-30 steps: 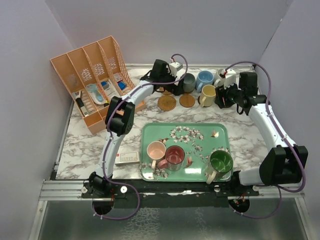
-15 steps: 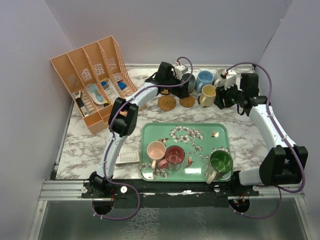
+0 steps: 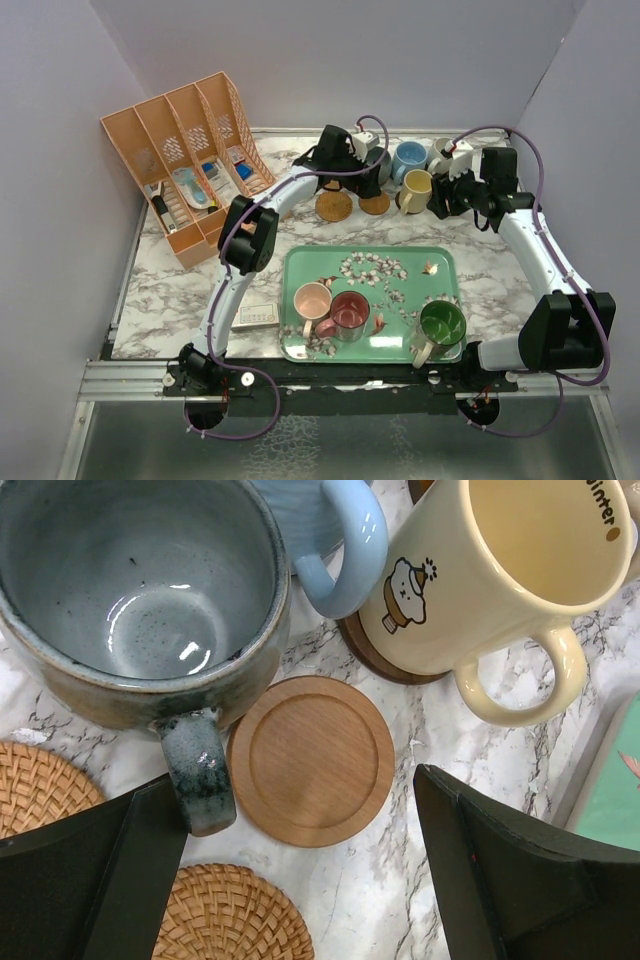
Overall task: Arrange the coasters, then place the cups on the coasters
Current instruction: Adjust the cup on the coaster.
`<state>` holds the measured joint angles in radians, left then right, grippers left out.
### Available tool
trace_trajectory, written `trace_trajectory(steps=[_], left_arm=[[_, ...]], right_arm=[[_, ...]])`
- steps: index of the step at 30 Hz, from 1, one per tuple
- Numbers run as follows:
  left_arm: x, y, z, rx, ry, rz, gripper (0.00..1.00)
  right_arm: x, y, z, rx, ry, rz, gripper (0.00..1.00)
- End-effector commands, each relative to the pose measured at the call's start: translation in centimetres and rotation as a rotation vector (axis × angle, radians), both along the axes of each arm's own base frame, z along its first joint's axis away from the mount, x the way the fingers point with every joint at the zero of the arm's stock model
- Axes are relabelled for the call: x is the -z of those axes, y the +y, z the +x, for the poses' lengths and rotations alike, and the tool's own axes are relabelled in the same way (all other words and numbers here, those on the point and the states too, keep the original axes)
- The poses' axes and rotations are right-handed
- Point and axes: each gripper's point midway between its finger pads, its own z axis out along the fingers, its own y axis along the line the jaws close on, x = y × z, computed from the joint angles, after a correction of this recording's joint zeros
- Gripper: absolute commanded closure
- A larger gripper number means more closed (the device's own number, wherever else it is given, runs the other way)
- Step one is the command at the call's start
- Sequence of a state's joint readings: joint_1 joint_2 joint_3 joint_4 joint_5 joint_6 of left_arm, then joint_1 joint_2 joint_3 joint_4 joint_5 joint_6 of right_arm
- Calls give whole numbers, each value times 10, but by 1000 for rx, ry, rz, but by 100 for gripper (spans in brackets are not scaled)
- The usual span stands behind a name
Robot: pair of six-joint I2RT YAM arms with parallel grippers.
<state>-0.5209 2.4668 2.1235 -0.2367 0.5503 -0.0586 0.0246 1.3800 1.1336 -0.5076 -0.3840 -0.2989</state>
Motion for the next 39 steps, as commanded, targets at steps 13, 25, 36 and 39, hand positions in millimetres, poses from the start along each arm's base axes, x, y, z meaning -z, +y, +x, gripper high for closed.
trace_trajectory(steps=[13, 25, 36, 39], left_arm=[[-76, 34, -7, -32, -219, 91, 1], [-95, 122, -124, 131, -263, 270, 1], [-85, 173, -270, 266, -91, 313, 10], [-74, 176, -290, 289, -58, 328, 11]], right_arm=[[-21, 23, -13, -159, -61, 67, 28], [-18, 43, -29, -285, -63, 104, 17], [-1, 34, -26, -233, -40, 69, 17], [-7, 33, -29, -226, -67, 66, 17]])
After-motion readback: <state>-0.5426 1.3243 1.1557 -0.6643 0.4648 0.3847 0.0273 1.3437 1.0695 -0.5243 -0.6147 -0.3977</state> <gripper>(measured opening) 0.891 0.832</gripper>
